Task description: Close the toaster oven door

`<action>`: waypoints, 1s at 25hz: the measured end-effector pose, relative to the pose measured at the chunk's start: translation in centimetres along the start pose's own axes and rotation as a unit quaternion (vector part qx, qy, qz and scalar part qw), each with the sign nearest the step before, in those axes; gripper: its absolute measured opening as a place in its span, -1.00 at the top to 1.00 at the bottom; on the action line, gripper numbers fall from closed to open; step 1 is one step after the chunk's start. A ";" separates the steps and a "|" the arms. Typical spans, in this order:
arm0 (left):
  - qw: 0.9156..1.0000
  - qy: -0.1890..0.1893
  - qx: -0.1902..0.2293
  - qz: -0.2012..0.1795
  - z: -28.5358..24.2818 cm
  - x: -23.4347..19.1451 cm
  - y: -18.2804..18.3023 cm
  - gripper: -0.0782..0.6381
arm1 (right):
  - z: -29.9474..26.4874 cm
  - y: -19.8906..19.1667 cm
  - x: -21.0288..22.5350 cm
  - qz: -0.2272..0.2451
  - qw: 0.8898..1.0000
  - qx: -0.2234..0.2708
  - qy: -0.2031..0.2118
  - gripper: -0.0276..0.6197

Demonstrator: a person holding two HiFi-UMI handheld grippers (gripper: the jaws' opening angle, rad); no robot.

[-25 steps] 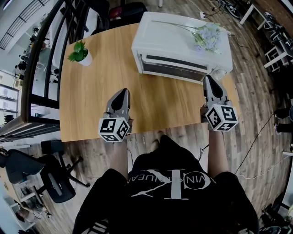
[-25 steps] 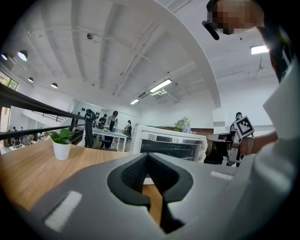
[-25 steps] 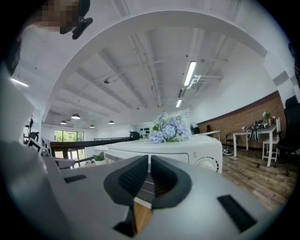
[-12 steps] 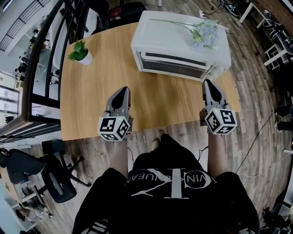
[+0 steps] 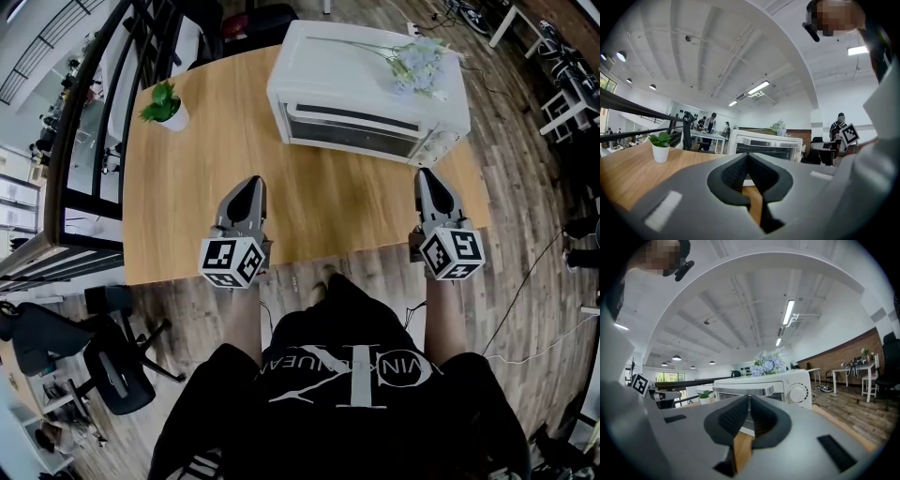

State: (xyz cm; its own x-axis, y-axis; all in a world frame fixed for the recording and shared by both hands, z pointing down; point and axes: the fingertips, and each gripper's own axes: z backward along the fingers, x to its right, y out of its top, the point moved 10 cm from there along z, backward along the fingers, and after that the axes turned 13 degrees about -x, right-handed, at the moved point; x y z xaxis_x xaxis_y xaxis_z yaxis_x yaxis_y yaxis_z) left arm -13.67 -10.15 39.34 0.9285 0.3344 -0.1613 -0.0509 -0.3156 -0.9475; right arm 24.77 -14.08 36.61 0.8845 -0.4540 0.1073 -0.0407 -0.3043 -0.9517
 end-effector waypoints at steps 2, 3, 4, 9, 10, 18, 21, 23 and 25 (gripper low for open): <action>1.000 0.000 0.000 -0.002 0.0 0.1 0.0 0.76 | 0.2 -0.1 0.0 0.001 1.000 0.000 0.001 0.83; 1.000 0.000 -0.001 -0.003 0.1 0.2 0.0 0.76 | 0.3 -0.2 0.0 0.002 1.000 -0.001 0.001 0.83; 1.000 0.000 -0.001 -0.003 0.1 0.2 0.0 0.76 | 0.3 -0.3 0.0 0.003 1.000 -0.002 0.001 0.83; 1.000 0.001 0.000 -0.008 0.3 0.3 0.1 0.76 | 0.6 -0.7 0.0 0.002 1.000 -0.003 -0.001 0.83; 1.000 0.002 -0.002 -0.012 0.3 0.4 0.0 0.77 | 0.6 -0.8 0.1 0.002 1.000 -0.003 -0.001 0.83; 1.000 0.000 0.000 -0.016 0.1 0.7 0.4 0.76 | 1.0 -0.8 0.1 0.006 1.000 -0.002 -0.003 0.83; 1.000 0.000 0.002 -0.017 0.0 0.7 0.5 0.76 | 1.2 -0.7 0.3 0.008 1.000 0.001 -0.006 0.83; 1.000 0.000 0.004 -0.018 -0.1 0.7 0.6 0.76 | 1.2 -0.7 0.3 0.008 1.000 0.002 -0.007 0.83; 1.000 0.000 0.005 -0.018 0.0 0.7 0.6 0.76 | 1.2 -0.7 0.3 0.009 1.000 0.002 -0.007 0.83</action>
State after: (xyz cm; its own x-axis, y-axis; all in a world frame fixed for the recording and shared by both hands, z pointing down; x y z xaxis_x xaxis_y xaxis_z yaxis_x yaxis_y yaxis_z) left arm -13.05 -10.14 38.62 0.9298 0.3455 -0.1269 -0.0212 -0.2938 -0.9556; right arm 25.62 -12.99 36.93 0.8905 -0.4466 0.0867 -0.0546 -0.2940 -0.9542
